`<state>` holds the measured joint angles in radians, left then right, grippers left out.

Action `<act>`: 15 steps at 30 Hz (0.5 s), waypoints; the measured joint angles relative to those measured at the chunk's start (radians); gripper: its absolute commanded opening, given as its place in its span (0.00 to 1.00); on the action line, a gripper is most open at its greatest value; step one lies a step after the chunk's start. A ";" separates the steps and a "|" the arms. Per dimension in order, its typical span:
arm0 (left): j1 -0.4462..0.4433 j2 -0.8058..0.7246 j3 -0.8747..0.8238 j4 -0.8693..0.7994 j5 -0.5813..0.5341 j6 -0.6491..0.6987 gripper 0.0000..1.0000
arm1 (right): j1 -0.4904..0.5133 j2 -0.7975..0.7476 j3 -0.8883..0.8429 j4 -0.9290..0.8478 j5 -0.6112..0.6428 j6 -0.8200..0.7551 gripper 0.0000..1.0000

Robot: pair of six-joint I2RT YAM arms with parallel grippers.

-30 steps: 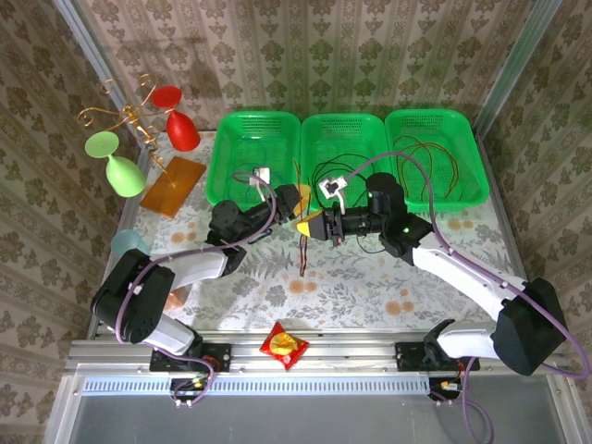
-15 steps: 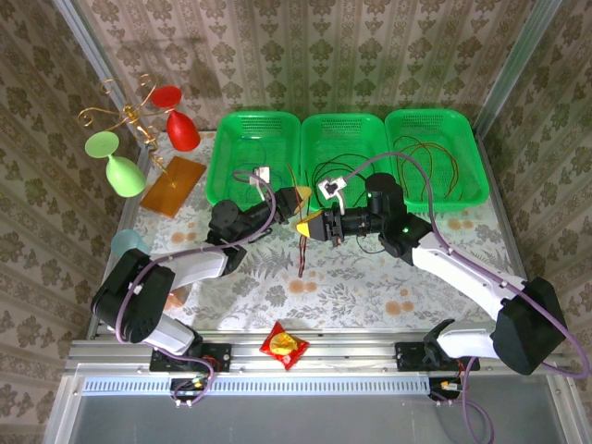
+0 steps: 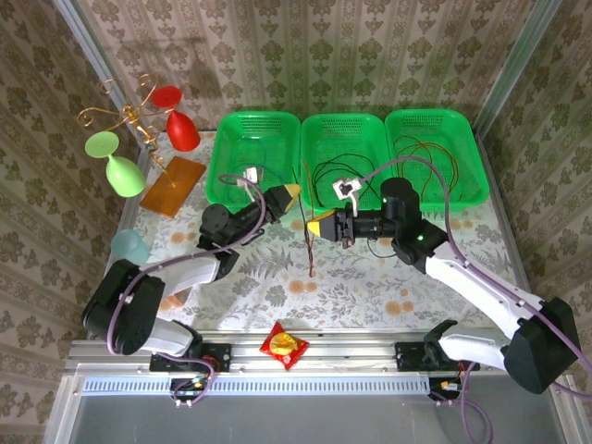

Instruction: Untangle the cables

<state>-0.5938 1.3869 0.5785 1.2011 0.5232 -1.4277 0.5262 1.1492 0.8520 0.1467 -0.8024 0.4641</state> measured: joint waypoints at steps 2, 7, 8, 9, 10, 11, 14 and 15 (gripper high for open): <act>0.001 -0.047 0.000 -0.043 -0.008 0.025 0.00 | -0.009 -0.025 -0.007 -0.008 0.027 -0.005 0.00; -0.001 -0.243 0.021 -0.335 -0.040 0.169 0.00 | -0.026 -0.104 -0.033 -0.029 0.123 -0.015 0.00; -0.003 -0.289 0.045 -0.431 -0.055 0.211 0.00 | -0.029 -0.123 -0.039 -0.034 0.148 -0.015 0.00; -0.006 -0.328 0.069 -0.512 -0.069 0.250 0.00 | -0.029 -0.142 -0.042 -0.040 0.171 -0.015 0.00; -0.008 -0.362 0.093 -0.581 -0.084 0.285 0.00 | -0.030 -0.158 -0.045 -0.046 0.192 -0.015 0.00; -0.010 -0.400 0.122 -0.663 -0.102 0.325 0.00 | -0.032 -0.177 -0.045 -0.053 0.219 -0.016 0.00; -0.017 -0.486 0.189 -0.846 -0.147 0.417 0.00 | -0.032 -0.228 -0.045 -0.072 0.291 -0.016 0.00; -0.021 -0.508 0.209 -0.903 -0.163 0.446 0.00 | -0.032 -0.243 -0.045 -0.081 0.315 -0.016 0.00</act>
<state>-0.6144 0.8787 0.7879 0.2977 0.3603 -0.9821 0.4942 0.9058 0.8070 0.0654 -0.4870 0.4480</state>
